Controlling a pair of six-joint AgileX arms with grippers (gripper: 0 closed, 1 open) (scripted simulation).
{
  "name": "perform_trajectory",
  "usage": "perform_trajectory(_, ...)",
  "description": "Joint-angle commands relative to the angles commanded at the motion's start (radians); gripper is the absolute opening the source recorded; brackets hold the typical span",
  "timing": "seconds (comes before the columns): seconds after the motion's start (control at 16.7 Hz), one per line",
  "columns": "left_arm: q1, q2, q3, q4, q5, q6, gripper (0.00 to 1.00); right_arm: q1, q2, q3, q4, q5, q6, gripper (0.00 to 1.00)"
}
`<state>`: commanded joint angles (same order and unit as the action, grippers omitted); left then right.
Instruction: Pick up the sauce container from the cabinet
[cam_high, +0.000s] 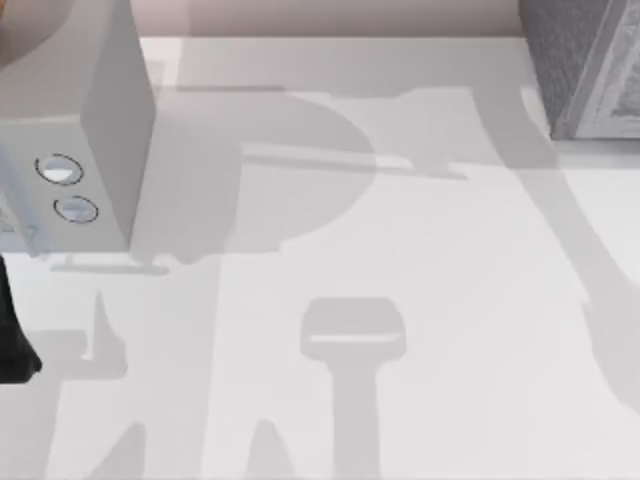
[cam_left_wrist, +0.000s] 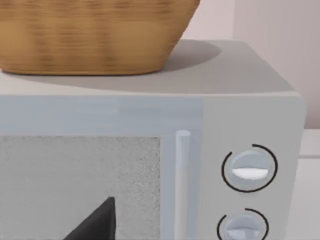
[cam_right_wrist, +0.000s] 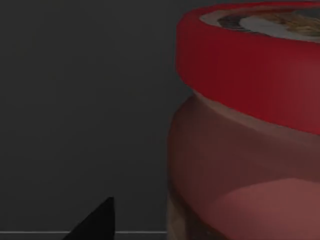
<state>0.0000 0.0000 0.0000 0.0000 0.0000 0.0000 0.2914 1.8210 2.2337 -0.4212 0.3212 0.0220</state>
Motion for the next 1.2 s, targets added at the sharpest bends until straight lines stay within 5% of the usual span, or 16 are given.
perform_trajectory(0.18, 0.0, 0.0, 0.0, 0.0, 0.0, 0.0, 1.0, 0.0, 0.0, 0.0, 0.0, 0.0, 0.0, 1.0)
perform_trajectory(0.96, 0.0, 0.0, 0.0, 0.0, 0.0, 0.0, 1.0, 0.0, 0.0, 0.0, 0.0, 0.0, 0.0, 0.02)
perform_trajectory(1.2, 0.0, 0.0, 0.0, 0.0, 0.0, 0.0, 1.0, 0.0, 0.0, 0.0, 0.0, 0.0, 0.0, 0.0)
